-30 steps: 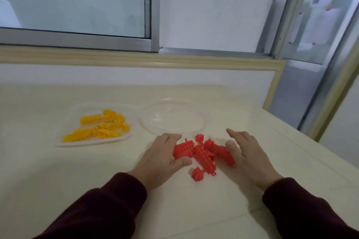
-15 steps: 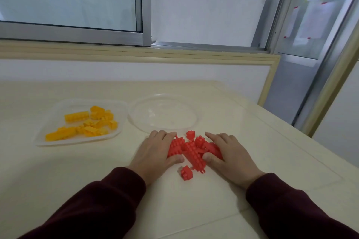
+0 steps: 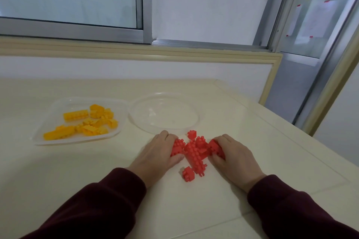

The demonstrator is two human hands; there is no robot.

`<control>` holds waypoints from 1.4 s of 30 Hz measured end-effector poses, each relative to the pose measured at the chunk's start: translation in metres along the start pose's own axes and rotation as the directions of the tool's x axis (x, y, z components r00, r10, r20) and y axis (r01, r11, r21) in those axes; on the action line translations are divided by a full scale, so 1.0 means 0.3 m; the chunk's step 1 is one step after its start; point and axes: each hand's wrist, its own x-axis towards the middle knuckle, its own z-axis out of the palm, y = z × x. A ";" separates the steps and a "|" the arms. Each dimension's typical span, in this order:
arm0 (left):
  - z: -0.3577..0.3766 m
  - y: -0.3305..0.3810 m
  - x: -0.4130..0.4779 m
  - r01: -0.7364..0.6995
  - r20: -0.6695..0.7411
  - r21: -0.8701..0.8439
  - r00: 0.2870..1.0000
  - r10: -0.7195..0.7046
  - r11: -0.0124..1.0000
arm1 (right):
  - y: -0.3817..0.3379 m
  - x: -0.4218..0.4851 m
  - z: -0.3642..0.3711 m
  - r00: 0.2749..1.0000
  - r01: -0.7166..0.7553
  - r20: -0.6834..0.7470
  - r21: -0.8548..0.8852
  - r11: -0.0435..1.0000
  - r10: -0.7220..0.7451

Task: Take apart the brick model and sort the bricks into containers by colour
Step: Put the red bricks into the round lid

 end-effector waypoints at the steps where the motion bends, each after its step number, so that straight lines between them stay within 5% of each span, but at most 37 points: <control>1: -0.001 -0.002 -0.001 0.005 0.001 -0.017 1.000 -0.005 1.000 | 0.001 0.001 -0.002 1.000 -0.016 -0.005 0.017 1.000 0.017; 18: -0.091 -0.087 0.115 -0.043 -0.161 -0.135 0.987 0.021 0.990 | 0.011 0.169 -0.039 0.991 -0.056 -0.104 0.223 0.973 0.081; 24: -0.145 -0.205 0.328 0.126 -0.132 -0.049 0.983 -0.131 0.991 | -0.028 0.484 0.002 0.993 0.036 0.107 0.087 0.996 -0.046; 32: -0.060 -0.324 0.496 0.286 0.016 0.091 0.957 -0.288 0.954 | -0.008 0.741 0.210 0.930 0.039 0.367 -0.032 0.999 -0.024; 42: -0.021 -0.374 0.530 0.220 0.035 0.157 0.973 -0.228 0.963 | 0.023 0.783 0.319 0.905 0.042 0.426 -0.116 0.992 0.011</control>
